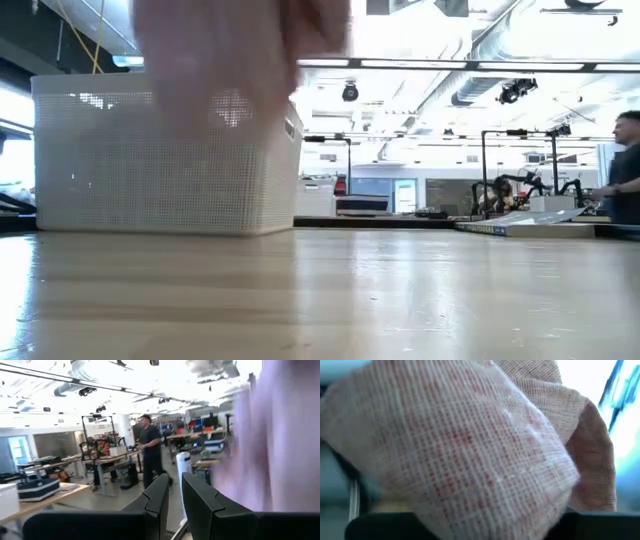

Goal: Sort clothes
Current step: Put the pink polo shirt into the laundry bin

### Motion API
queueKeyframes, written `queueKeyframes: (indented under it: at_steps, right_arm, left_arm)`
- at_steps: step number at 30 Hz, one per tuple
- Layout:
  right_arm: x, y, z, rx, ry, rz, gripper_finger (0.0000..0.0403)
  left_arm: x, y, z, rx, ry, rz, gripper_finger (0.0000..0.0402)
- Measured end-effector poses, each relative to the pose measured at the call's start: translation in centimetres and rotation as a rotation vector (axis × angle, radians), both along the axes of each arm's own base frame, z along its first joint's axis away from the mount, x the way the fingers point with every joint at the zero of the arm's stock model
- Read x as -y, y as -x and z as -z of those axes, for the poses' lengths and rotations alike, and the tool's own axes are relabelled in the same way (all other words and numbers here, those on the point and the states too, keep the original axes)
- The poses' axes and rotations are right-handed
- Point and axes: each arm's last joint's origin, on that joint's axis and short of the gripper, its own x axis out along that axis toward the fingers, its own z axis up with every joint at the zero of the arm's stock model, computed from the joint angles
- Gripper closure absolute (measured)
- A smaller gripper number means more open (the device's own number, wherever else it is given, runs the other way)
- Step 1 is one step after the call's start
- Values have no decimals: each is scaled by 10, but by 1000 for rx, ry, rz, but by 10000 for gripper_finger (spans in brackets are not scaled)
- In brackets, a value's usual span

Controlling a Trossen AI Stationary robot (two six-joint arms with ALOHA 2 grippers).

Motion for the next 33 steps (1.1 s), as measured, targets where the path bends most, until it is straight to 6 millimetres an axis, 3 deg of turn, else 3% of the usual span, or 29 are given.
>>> queueKeyframes:
  at_steps: [2, 5, 8, 11, 13, 17, 21, 27, 33]
  right_arm:
    - [2, 11, -41, 206, 76, -5, 359]
    - [10, 15, -77, 457, 212, 32, 359]
    - [30, 11, -93, 626, 290, 113, 359]
    - [64, -2, -87, 678, 270, 170, 360]
    - [92, -21, -69, 638, 206, 194, 360]
    - [153, -64, -10, 504, 17, 211, 360]
    - [196, -95, 42, 462, -188, 180, 360]
    - [222, -129, 113, 317, -351, 163, 360]
    - [227, -141, 156, 145, -416, 189, 355]
  left_arm:
    - [2, 7, -2, 28, 4, 15, 351]
    - [3, 16, -3, 56, 3, 31, 351]
    - [4, 21, -3, 81, 24, 50, 351]
    - [5, 27, -5, 116, 45, 68, 351]
    - [6, 30, -5, 129, 43, 82, 351]
    - [8, 37, -7, 169, 44, 150, 351]
    - [9, 44, -7, 186, 41, 164, 351]
    - [8, 50, -5, 184, 46, 147, 351]
    - [7, 48, -3, 166, 60, 106, 351]
